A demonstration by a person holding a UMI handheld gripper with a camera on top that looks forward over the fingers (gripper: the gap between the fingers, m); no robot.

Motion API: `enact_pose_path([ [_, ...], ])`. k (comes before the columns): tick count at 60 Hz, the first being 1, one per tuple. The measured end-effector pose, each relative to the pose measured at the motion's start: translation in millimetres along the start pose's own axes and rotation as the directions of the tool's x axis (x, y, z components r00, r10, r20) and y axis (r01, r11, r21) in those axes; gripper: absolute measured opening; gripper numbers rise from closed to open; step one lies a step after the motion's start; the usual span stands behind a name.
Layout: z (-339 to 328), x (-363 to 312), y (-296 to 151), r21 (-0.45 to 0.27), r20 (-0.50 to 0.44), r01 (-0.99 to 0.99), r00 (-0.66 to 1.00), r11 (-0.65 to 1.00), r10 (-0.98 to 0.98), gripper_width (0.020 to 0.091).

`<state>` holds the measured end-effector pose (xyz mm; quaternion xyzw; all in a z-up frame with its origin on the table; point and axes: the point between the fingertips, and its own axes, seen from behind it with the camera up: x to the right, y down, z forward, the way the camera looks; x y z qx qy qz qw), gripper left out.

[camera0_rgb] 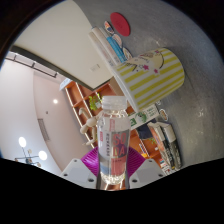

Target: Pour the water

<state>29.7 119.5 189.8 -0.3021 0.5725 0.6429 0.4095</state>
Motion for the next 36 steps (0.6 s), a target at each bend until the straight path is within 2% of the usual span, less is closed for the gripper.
enact_pose_path([
  [12,-4.0,11.7,7.7,-0.041,-0.060,0.095,0.993,0.995,-0.098,0.0357],
  [15,-7.4,14.3,15.1,-0.065,-0.081,0.180,0.979,0.982,-0.185,0.0356],
  [19,-13.2,18.7,27.7,-0.133,-0.110,0.383,0.911,0.914,-0.398,0.0354],
  [23,-20.2,14.3,33.1,-0.203,-0.104,0.629,0.748,0.750,-0.656,0.0358],
  [28,-26.4,-1.6,25.0,-0.250,-0.063,0.851,0.462,0.462,-0.885,0.0359],
  [36,-29.4,-18.9,-17.2,-0.311,-0.038,0.950,-0.056,-0.042,-0.998,0.0357],
])
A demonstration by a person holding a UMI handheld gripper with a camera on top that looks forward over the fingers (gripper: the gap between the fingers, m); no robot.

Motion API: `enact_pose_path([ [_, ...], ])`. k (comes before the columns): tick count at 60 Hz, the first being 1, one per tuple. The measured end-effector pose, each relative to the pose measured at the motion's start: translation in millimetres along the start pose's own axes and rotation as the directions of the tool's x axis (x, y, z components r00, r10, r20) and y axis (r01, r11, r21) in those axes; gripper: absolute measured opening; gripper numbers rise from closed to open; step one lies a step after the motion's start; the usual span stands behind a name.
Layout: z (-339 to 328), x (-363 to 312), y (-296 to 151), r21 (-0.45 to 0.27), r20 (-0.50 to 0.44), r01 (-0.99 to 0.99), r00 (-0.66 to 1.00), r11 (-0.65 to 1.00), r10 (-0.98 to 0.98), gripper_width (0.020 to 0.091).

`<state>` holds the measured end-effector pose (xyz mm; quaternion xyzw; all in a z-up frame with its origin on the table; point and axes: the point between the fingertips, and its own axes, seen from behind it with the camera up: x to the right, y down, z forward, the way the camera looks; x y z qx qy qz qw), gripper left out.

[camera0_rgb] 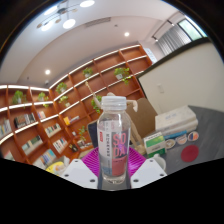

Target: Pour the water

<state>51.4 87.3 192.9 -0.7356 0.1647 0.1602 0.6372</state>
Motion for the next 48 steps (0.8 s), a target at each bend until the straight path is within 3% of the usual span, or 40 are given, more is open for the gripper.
enact_pose_path([
  [9,-10.0,66.1,-39.0,-0.025,-0.180,0.332,0.926,0.943,-0.331,0.0356],
  [17,-21.3,125.8,-75.6,-0.016,-0.308,0.440,0.852,0.898,-0.423,0.0356],
  [23,-18.2,180.5,-85.8,-0.048,-0.386,0.493,0.793,0.869,-0.471,0.0356],
  [48,18.7,277.0,-14.3,-0.117,-0.399,0.375,0.831,0.920,-0.389,0.0356],
])
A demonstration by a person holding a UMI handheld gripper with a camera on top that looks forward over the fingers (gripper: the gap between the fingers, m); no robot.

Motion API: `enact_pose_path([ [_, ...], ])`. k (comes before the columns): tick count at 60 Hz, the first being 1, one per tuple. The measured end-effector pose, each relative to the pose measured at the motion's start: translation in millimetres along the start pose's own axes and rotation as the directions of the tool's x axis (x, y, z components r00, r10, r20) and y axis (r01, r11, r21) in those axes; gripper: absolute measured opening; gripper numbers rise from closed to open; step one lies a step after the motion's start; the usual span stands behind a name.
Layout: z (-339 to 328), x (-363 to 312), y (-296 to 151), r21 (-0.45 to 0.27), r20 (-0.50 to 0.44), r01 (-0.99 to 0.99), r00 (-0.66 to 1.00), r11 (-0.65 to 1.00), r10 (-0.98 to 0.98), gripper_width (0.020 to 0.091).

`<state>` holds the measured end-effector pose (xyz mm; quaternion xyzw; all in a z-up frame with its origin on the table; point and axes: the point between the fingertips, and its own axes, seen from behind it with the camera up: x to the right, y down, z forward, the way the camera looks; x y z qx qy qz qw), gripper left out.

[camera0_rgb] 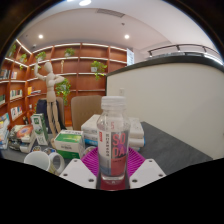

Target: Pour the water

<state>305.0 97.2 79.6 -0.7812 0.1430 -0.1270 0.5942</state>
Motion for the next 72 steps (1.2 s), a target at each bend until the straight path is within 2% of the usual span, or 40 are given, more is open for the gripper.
enact_pose_path([
  [3,0.9,-1.3,8.2,-0.007,0.001,-0.003,1.000,1.000,0.003,0.0362],
  [8,-2.0,-1.0,5.9,0.024,0.002,-0.027,1.000,0.999,0.027,0.0375],
  [17,-5.0,1.7,8.4,0.024,-0.005,-0.050,0.999,0.998,0.050,0.0507],
  [19,-5.4,0.9,11.6,0.013,0.001,-0.062,0.998,0.998,0.062,0.0568],
  [24,-9.2,-3.5,18.3,-0.002,0.025,-0.084,0.996,0.996,0.084,0.0776],
  [28,-18.6,-7.3,22.9,-0.012,0.048,-0.081,0.996,0.997,0.081,0.0861],
  [37,-64.8,-8.7,30.0,-0.016,0.053,0.032,0.998,0.999,-0.031,0.0863],
  [45,-126.4,-14.8,23.6,-0.029,0.102,0.125,0.987,0.992,-0.121,0.0858],
  [58,-209.0,-49.2,-13.6,0.043,0.206,0.088,0.974,0.995,-0.095,0.0858],
  [72,-250.1,-88.2,-30.7,0.095,0.282,0.050,0.956,0.994,-0.075,0.0859],
])
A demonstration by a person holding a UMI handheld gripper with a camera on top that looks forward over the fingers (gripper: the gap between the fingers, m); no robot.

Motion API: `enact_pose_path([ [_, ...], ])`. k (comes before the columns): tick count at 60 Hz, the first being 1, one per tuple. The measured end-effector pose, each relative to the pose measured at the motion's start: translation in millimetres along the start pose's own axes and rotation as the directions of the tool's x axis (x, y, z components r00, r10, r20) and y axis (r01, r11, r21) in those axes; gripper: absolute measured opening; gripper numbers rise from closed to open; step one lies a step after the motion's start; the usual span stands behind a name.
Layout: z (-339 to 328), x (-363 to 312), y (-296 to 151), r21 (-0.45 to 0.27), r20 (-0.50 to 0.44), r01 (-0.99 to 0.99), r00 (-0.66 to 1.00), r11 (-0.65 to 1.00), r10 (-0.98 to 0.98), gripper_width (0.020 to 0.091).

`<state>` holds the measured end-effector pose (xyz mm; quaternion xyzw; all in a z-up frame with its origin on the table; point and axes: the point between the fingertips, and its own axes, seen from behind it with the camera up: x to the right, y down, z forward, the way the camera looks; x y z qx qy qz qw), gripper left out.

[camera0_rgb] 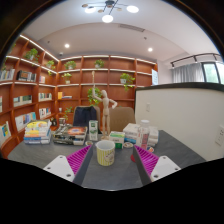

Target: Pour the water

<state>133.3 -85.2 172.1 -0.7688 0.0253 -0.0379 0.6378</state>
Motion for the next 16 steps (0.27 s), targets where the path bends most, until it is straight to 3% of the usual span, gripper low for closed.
enact_pose_path([
  [16,-12.9,-25.3,-3.5,0.015,0.038,-0.003,0.999,1.000,0.002,0.0856],
])
